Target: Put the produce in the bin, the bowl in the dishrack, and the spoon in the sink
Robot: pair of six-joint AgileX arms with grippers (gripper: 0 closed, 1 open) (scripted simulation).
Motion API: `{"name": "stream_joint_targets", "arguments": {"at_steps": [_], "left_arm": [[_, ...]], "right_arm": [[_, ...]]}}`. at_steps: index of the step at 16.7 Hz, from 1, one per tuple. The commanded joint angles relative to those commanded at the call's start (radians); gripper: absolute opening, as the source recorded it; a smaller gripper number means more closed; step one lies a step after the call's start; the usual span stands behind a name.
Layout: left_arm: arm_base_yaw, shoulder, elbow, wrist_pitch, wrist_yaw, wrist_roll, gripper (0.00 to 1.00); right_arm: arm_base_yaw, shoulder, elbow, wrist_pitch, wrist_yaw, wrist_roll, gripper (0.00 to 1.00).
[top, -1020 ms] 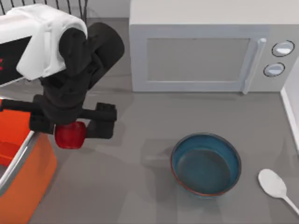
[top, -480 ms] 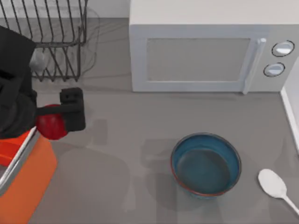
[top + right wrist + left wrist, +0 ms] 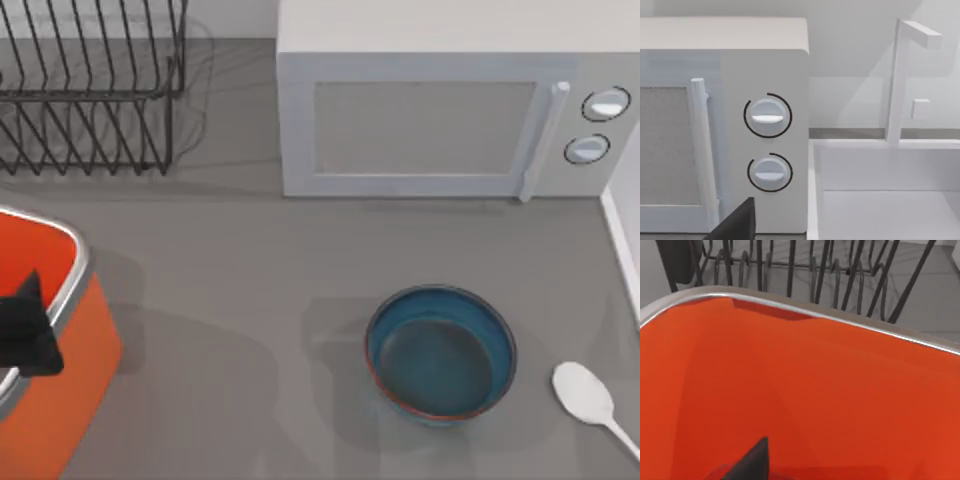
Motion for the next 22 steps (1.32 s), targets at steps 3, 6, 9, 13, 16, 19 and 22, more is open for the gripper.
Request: {"name": "stream_joint_targets", "arguments": {"at_steps": [3, 6, 9, 13, 16, 19, 22], "left_arm": [[0.076, -0.204, -0.153, 0.191, 0.058, 0.075, 1.0], [0.126, -0.311, -0.239, 0.297, 0.097, 0.119, 1.0], [0.135, -0.329, -0.256, 0.316, 0.104, 0.127, 1.0], [0.131, -0.325, -0.253, 0.314, 0.103, 0.125, 1.0], [0.088, -0.27, -0.203, 0.276, 0.103, 0.116, 1.0], [-0.016, -0.116, -0.069, 0.18, 0.099, 0.09, 1.0], [-0.157, 0.131, 0.13, 0.039, 0.088, 0.044, 1.0]], "right_arm": [[0.0, 0.0, 0.0, 0.0, 0.0, 0.0, 1.0], [0.0, 0.0, 0.0, 0.0, 0.0, 0.0, 1.0], [0.0, 0.0, 0.0, 0.0, 0.0, 0.0, 1.0], [0.0, 0.0, 0.0, 0.0, 0.0, 0.0, 1.0], [0.0, 0.0, 0.0, 0.0, 0.0, 0.0, 1.0], [0.0, 0.0, 0.0, 0.0, 0.0, 0.0, 1.0], [0.0, 0.0, 0.0, 0.0, 0.0, 0.0, 1.0]]}}
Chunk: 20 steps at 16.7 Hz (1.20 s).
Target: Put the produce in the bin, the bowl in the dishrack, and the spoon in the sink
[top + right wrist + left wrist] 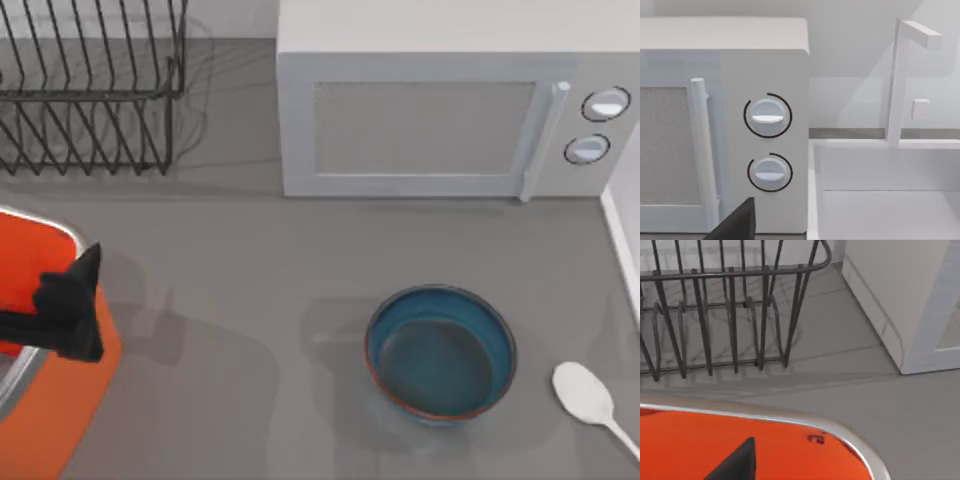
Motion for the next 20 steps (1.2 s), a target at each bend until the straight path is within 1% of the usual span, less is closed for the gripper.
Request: {"name": "stream_joint_targets", "arguments": {"at_steps": [5, 11, 15, 20], "left_arm": [[-0.268, 0.583, 0.428, -0.303, -0.029, -0.128, 1.0], [-0.56, 1.297, 1.006, -0.7, -0.065, -0.364, 1.0], [-0.699, 1.627, 1.387, -0.922, -0.088, -0.552, 1.0], [-0.8, 1.907, 1.815, -1.116, -0.12, -0.788, 1.0]], "right_arm": [[0.0, 0.0, 0.0, 0.0, 0.0, 0.0, 1.0], [0.0, 0.0, 0.0, 0.0, 0.0, 0.0, 1.0], [0.0, 0.0, 0.0, 0.0, 0.0, 0.0, 1.0], [0.0, 0.0, 0.0, 0.0, 0.0, 0.0, 1.0]]}}
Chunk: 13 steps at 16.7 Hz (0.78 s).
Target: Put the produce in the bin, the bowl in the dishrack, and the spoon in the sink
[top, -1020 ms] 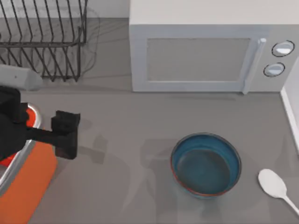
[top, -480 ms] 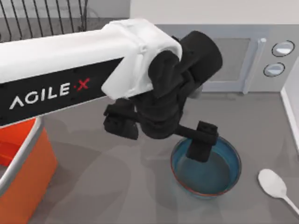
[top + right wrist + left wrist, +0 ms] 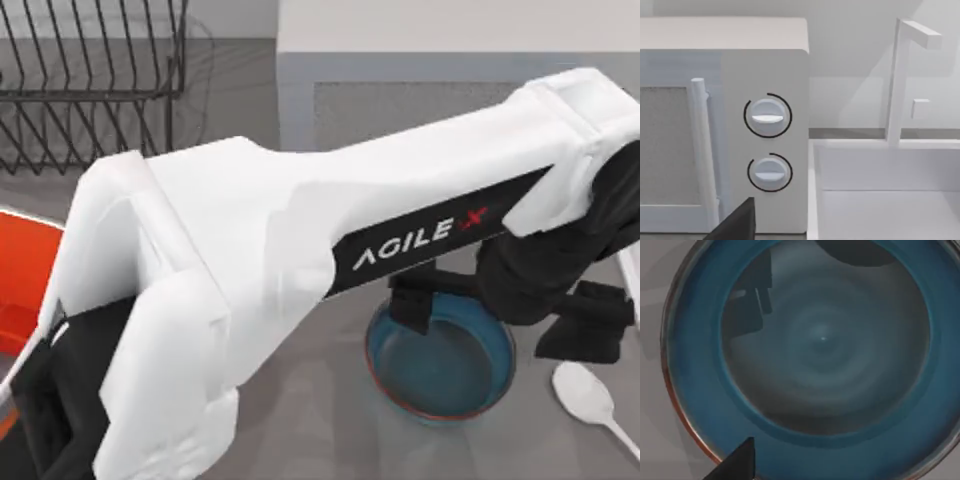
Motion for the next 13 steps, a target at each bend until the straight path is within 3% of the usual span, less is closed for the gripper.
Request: {"name": "stream_joint_targets", "arguments": {"at_steps": [6, 13], "left_arm": [[-0.041, 0.142, 0.321, -0.111, -0.031, -0.198, 1.0], [-0.038, 0.153, 0.357, -0.12, -0.033, -0.221, 1.0]], "right_arm": [[0.0, 0.0, 0.0, 0.0, 0.0, 0.0, 1.0], [0.0, 0.0, 0.0, 0.0, 0.0, 0.0, 1.0]]}}
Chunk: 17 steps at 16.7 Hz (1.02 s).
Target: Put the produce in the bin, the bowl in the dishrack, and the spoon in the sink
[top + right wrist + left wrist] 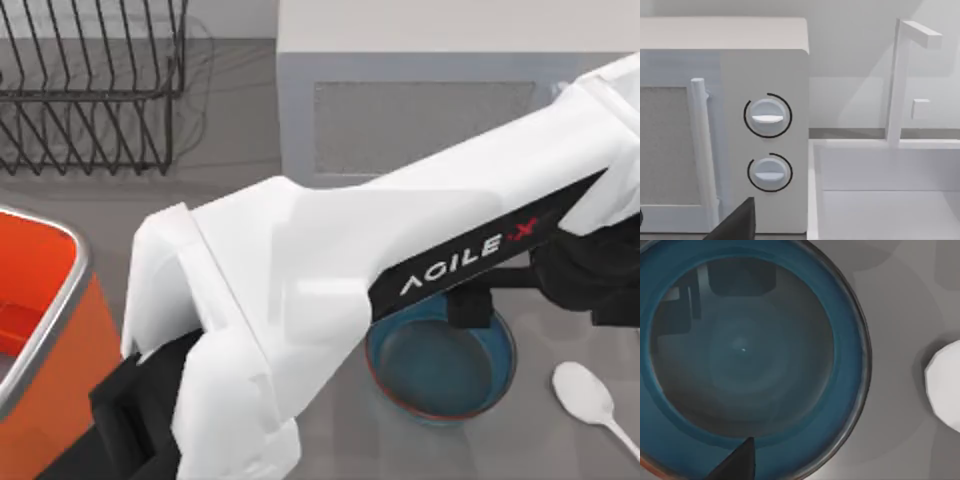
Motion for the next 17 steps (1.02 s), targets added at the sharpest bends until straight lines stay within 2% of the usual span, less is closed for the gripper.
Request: {"name": "stream_joint_targets", "arguments": {"at_steps": [3, 11, 16, 17], "left_arm": [[0.003, 0.0, -0.04, 0.04, 0.0, 0.007, 1.0], [0.03, 0.008, -0.358, 0.371, 0.002, 0.035, 1.0], [0.032, 0.01, -0.377, 0.39, 0.002, 0.037, 1.0], [0.032, 0.01, -0.377, 0.39, 0.002, 0.037, 0.92]], "right_arm": [[0.0, 0.0, 0.0, 0.0, 0.0, 0.0, 1.0], [0.0, 0.0, 0.0, 0.0, 0.0, 0.0, 1.0], [0.0, 0.0, 0.0, 0.0, 0.0, 0.0, 1.0], [0.0, 0.0, 0.0, 0.0, 0.0, 0.0, 1.0]]}}
